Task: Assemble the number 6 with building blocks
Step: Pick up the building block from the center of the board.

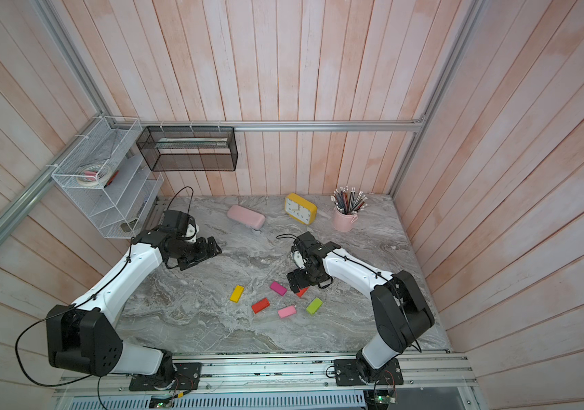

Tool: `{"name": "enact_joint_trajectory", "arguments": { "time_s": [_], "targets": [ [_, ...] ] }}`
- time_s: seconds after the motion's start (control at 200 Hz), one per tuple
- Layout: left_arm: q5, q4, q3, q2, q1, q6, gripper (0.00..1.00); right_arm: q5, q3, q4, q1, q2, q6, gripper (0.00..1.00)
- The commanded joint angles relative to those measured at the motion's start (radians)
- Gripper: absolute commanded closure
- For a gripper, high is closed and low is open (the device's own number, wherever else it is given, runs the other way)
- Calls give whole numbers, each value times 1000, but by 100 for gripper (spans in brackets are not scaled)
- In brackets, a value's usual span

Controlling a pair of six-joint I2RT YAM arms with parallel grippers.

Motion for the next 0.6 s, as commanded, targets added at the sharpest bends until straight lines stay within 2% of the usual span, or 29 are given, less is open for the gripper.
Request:
{"name": "enact_joint_trajectory", "arguments": {
  "time_s": [0.0,0.18,0.465,0.595],
  "targets": [
    [-10,-7,-32,-37,2,-18,4,-13,-44,27,9,-24,28,6],
    [-3,13,-69,-72,1,-39,4,29,-71,59,8,-27,30,5],
    [-6,10,-102,-106,1,-58,4,53,-60,105,9,70,7,5],
    [-9,4,-111,-116,-1,-61,4,106,-43,97,9,104,-2,5]
  ]
}}
